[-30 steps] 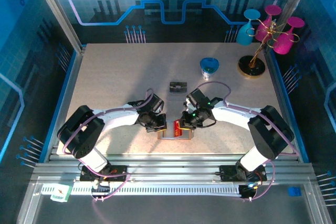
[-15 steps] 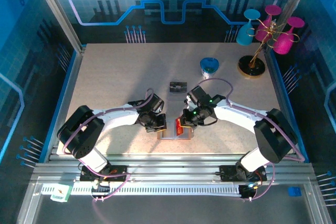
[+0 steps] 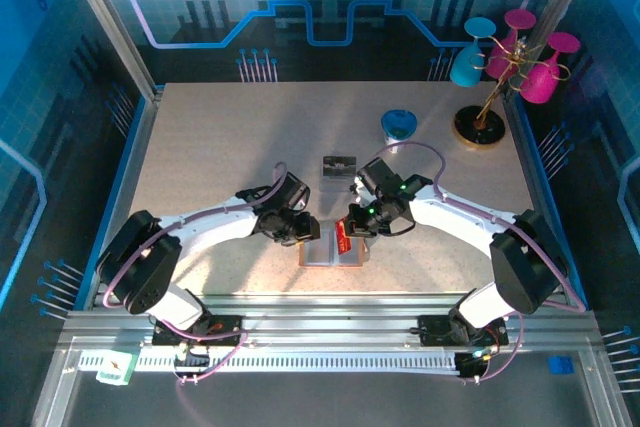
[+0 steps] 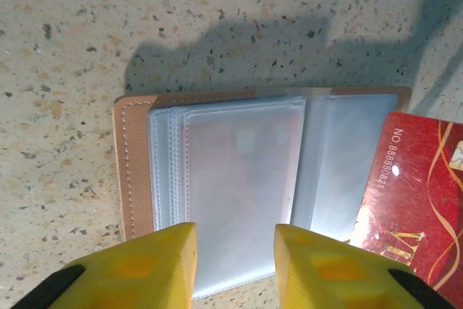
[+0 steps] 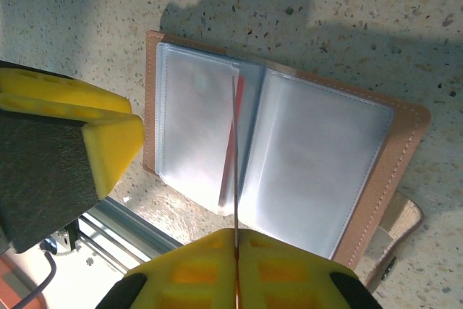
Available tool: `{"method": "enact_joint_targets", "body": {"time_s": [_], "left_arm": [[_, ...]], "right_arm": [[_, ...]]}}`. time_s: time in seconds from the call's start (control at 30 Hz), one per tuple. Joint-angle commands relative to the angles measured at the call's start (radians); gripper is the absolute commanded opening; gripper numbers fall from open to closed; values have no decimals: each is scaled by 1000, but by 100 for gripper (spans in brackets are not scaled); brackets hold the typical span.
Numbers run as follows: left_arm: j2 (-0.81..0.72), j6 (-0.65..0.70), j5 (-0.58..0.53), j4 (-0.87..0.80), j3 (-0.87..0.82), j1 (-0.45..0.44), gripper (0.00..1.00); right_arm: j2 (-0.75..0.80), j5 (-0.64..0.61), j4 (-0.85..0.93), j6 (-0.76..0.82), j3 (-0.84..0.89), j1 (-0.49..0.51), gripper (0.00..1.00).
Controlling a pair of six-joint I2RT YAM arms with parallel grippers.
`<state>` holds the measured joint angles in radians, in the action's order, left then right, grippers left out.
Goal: Take the credit cards out of the card holder
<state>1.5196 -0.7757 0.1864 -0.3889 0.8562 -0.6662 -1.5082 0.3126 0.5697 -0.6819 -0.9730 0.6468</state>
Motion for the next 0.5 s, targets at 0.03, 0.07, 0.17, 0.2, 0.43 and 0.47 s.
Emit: {"method": "enact_joint_targets", "body": {"time_s": [0.03, 0.07, 0.17, 0.2, 0.43, 0.47], "left_arm": [[-48, 14, -25, -6, 5, -5, 39], [-58, 13, -29, -3, 2, -5, 40], [-86, 13, -49, -1, -4, -6, 41], [-95, 13, -56, -3, -6, -5, 41], [-143, 12, -91, -3, -18, -4, 42], [-146, 11, -91, -3, -18, -3, 43]], "right_arm": [[23, -20, 53, 34, -50, -8, 8], [25, -22, 58, 36, -55, -7, 8], [29, -30, 72, 46, -71, -9, 8], [29, -32, 77, 50, -77, -8, 8], [24, -43, 130, 118, -127, -15, 5], [21, -48, 141, 135, -138, -17, 5]]}}
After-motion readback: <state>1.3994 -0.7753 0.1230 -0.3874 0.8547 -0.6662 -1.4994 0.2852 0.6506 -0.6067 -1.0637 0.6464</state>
